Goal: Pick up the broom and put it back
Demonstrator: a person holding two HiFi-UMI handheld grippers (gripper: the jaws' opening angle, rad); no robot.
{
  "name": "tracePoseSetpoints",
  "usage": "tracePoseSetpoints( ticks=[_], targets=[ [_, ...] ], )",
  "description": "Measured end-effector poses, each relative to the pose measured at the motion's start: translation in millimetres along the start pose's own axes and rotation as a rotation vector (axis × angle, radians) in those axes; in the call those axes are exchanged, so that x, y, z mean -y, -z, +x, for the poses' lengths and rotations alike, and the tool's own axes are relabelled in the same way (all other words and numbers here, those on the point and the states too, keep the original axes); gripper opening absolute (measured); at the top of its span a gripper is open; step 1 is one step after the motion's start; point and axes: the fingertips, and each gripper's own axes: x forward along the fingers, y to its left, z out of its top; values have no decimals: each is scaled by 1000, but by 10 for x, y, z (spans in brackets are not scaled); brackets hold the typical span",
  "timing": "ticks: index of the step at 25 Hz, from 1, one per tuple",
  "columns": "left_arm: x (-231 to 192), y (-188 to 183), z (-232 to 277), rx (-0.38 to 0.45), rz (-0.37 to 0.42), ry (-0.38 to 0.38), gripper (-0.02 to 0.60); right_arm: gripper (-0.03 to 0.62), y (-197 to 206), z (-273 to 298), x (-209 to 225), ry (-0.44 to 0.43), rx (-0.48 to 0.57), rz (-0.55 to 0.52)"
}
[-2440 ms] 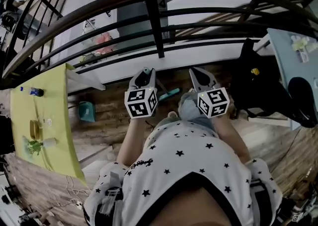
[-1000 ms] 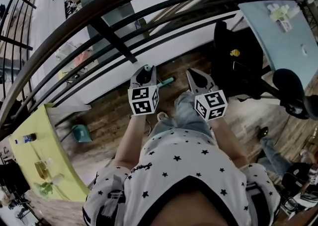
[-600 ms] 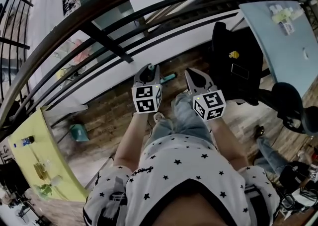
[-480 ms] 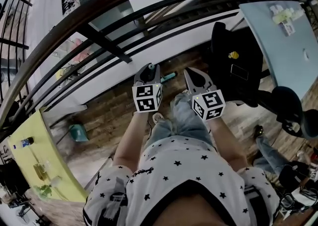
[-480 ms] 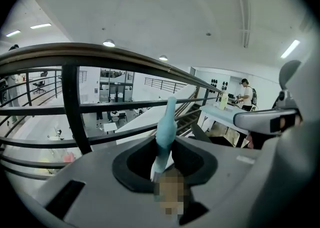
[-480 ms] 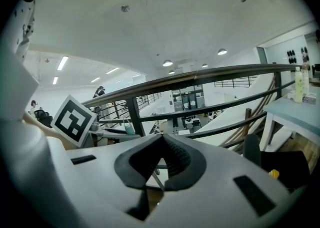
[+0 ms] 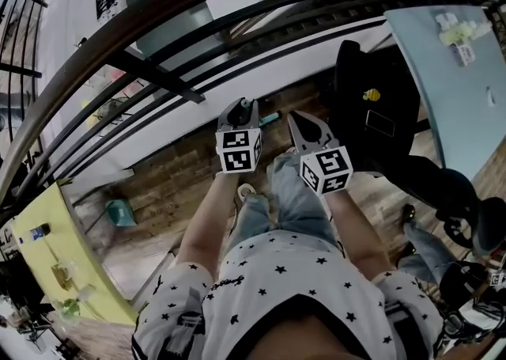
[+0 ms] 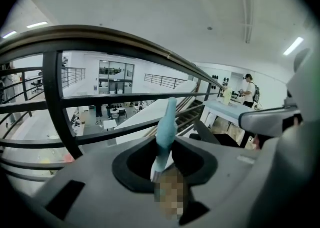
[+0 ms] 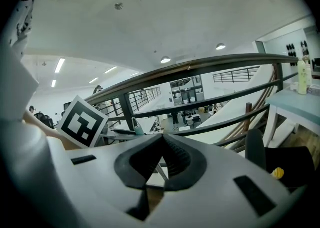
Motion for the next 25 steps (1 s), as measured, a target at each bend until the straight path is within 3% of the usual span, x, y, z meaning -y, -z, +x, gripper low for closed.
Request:
tracePoseSetpoints(
  ticks=[14, 25],
  targets=[
    [-61, -8, 796, -30, 30, -21, 104, -6, 28, 457, 432, 16, -5, 30],
    [-221, -128, 1316, -6, 20, -42, 106, -6, 97, 664, 674, 27, -26, 56]
  ],
)
